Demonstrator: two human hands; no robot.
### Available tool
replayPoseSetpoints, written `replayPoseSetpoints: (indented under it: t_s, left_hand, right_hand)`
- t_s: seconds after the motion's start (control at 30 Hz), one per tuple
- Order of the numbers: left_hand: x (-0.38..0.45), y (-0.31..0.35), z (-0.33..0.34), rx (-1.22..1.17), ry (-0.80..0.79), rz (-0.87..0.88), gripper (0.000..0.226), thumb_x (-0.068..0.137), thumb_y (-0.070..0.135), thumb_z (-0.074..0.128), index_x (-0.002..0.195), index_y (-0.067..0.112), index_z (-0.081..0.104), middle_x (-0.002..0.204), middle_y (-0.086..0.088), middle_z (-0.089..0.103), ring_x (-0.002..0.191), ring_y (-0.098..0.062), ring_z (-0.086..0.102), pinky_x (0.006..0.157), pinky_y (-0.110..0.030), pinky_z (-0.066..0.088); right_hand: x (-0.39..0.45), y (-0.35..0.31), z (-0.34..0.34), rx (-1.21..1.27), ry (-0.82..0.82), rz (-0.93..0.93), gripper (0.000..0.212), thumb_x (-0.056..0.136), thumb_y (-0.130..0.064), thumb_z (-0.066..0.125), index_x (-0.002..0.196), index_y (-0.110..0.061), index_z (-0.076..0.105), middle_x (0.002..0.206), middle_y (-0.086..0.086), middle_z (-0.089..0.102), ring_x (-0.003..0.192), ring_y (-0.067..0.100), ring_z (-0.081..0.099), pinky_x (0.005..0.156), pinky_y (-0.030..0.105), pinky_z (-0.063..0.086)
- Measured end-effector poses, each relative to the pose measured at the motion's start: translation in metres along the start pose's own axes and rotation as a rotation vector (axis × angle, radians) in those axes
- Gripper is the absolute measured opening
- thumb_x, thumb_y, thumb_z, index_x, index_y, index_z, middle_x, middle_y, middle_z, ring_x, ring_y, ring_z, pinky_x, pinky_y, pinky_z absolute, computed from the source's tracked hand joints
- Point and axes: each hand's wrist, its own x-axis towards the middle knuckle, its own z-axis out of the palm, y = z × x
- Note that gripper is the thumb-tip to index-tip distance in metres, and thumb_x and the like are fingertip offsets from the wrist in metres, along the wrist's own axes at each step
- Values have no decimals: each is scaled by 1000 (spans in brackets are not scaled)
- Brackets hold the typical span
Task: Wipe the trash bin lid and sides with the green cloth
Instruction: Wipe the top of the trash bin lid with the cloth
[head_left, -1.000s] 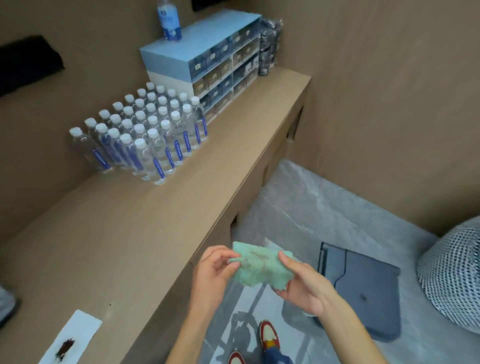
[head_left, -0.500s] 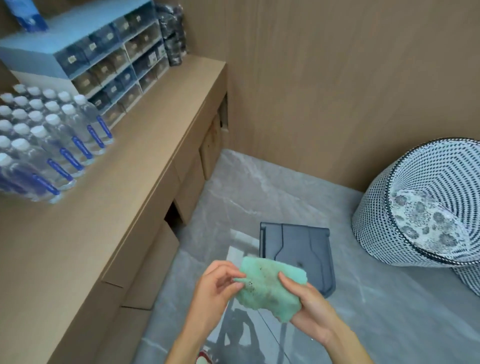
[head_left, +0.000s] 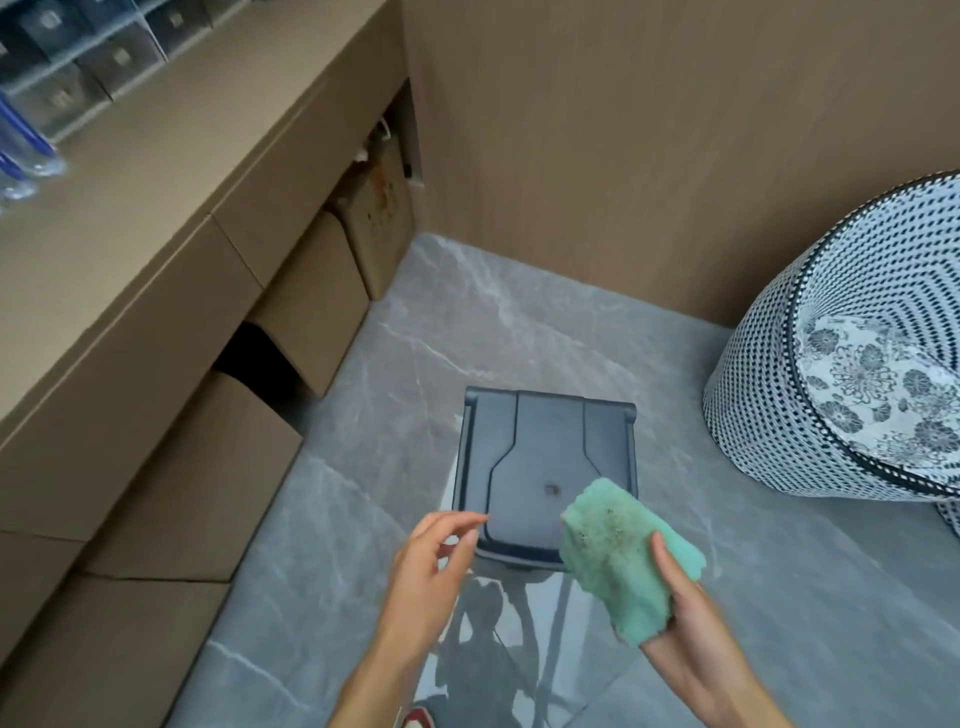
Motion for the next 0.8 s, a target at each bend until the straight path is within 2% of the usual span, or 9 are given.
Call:
replayPoseSetpoints:
  t_s: [0.1,0.23,0.33,0.4,0.47,0.5,0.6,0.73,0.8]
  left_hand:
    - [30,-45,16,73,14,-29,22,99,24,56,110,36,69,117,20,63,103,5,61,84,-6,44]
    - [79,-112,36,131,31,-36,24,100,29,53,115,46,59,124,17,57,109,-2,60,93,-19,43]
    - [120,-163,51,116,80,-61,33,100,28,52,133,31,54,135,3,53,116,-10,55,100,-25,40]
    - [143,-191,57,98,108,-87,41,101,28,50,142,20,49,140,-6,50,118,-14,52,103,-27,39]
    - [163,-213,62,136,134,-87,46,102,31,47,145,16,44,131,-10,55,110,-16,55,99,-30,40]
    - [171,-225,63,177,136,-90,47,102,35,46,144,16,43,119,-8,61,101,-15,57,93,-32,40]
    - [191,-252,65,193,113,-92,44,100,46,43,132,18,53,95,4,67,96,-15,62,82,-33,39]
    - [207,-275,66,56,84,-45,34,97,51,46,100,24,66,94,9,72,94,-7,66,83,-33,48]
    - [215,-285,66,39,76,-1,29,96,51,50,95,26,66,87,4,75,90,-14,69,90,-43,53]
  right_hand:
    - [45,19,-33,-1,92,-72,47,94,-39,56,134,-14,62,128,10,71,123,27,64,85,34,48]
    - [110,42,-71,-19,162,-227,38,99,-38,51,130,-20,64,127,4,73,118,20,68,99,35,55]
    - [156,48,-90,-51,225,-345,39,98,-39,53,132,-21,62,131,1,70,120,16,67,102,33,53]
    - [186,56,-98,-166,271,-417,51,90,-52,59,131,-22,63,130,-2,70,119,15,67,104,34,53]
    - [213,68,-101,-334,306,-472,70,77,-69,65,131,-26,62,131,-6,69,121,14,64,111,39,45]
    - [226,74,-99,-417,308,-488,65,80,-69,63,130,-27,62,131,-8,67,121,14,62,112,37,42]
    - [256,97,-93,-625,344,-515,40,98,-51,50,130,-30,55,128,-8,61,119,16,56,112,37,39]
    - [270,115,-98,-980,327,-679,64,93,-65,41,141,-25,54,136,-10,59,137,13,47,118,34,32]
    - [274,116,-99,-1148,297,-757,58,97,-58,41,147,-28,49,146,-15,50,145,7,37,122,32,25]
